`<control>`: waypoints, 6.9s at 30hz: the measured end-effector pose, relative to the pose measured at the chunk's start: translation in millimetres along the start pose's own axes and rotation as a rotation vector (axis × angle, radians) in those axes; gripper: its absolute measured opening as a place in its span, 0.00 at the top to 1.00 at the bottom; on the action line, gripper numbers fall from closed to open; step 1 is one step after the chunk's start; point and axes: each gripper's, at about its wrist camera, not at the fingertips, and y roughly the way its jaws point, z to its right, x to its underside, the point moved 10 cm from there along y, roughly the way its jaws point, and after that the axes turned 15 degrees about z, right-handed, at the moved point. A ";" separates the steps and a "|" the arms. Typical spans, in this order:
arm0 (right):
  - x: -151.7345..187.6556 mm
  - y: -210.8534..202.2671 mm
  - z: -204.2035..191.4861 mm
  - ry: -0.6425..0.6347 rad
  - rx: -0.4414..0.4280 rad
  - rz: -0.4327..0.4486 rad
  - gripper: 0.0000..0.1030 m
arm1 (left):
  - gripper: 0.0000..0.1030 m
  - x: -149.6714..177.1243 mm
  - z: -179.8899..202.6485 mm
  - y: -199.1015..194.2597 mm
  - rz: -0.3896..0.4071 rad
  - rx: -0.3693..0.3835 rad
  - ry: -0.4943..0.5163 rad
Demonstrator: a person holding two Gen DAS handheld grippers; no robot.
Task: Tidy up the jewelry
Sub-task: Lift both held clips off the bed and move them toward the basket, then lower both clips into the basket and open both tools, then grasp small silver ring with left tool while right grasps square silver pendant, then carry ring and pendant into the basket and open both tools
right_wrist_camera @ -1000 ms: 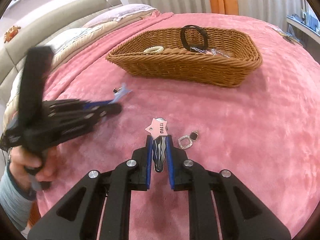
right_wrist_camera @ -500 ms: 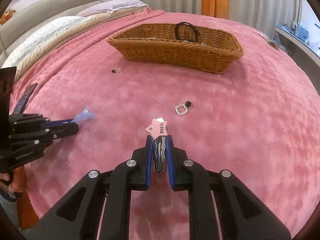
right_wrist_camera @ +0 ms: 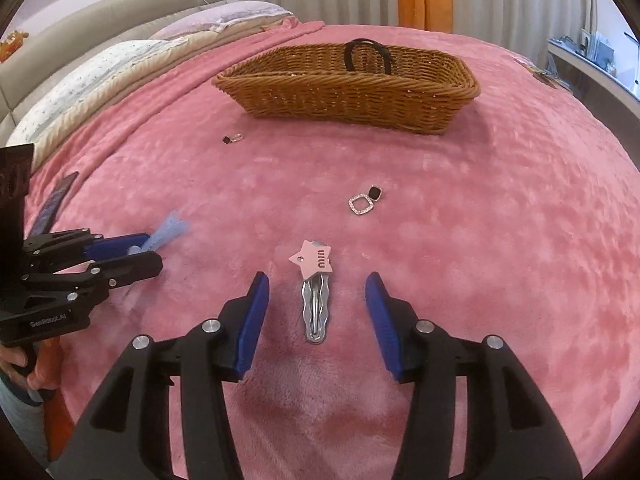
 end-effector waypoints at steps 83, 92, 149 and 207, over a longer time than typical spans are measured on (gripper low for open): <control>-181.8 158.2 96.1 0.169 0.113 0.062 0.87 | 0.93 -209.0 -45.9 132.2 0.265 -0.038 -0.062; -182.7 147.8 86.4 0.148 0.109 0.107 0.71 | 0.63 -214.0 -54.5 115.7 0.325 -0.015 -0.113; -32.2 62.7 33.3 0.103 0.131 -0.030 0.67 | 0.63 -82.5 -52.1 99.2 -0.016 -0.092 -0.056; -149.7 -12.0 29.4 0.066 0.067 0.201 0.99 | 0.92 -182.5 25.5 -13.4 0.342 0.129 -0.019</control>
